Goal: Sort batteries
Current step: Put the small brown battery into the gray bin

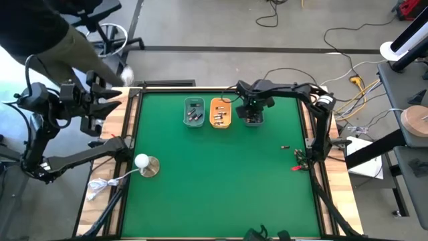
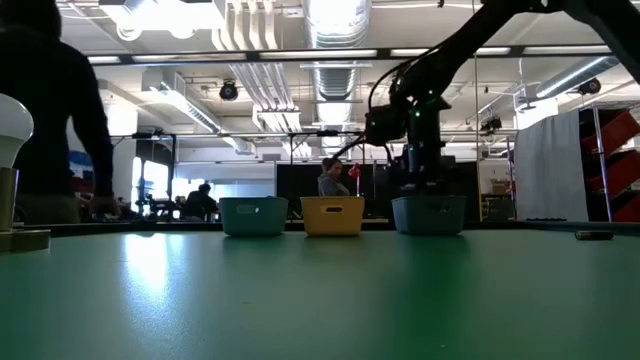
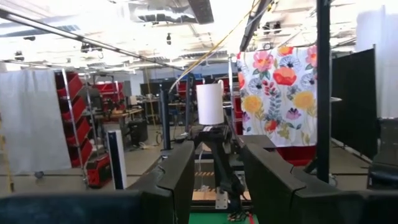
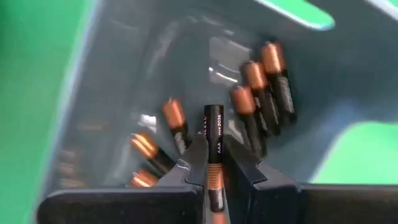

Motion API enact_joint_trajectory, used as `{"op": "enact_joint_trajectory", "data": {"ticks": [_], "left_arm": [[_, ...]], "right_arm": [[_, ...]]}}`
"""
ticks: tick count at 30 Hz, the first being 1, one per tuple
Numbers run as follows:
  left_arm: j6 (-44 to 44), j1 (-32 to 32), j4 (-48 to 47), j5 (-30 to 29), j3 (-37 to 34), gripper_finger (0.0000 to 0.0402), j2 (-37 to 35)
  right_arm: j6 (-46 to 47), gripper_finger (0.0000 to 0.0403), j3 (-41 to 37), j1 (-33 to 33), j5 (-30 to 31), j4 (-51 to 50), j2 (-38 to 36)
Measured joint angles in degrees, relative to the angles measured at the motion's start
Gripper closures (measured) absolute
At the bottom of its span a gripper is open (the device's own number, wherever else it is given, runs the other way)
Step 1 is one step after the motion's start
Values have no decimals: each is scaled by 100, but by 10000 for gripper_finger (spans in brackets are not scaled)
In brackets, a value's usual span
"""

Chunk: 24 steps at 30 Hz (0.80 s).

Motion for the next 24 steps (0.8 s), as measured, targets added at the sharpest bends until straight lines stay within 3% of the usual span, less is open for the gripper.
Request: {"op": "enact_joint_trajectory", "data": {"ticks": [9,17,24], "left_arm": [[98,0,58,-210,-59,284,30],[98,0,100,-212,-55,284,84],[98,-1,268,-210,-51,284,250]], "right_arm": [[320,375,3,-17,37,290,21],[868,290,68,53,47,-115,-124],[725,222,234,715,740,-732,-1247]]}}
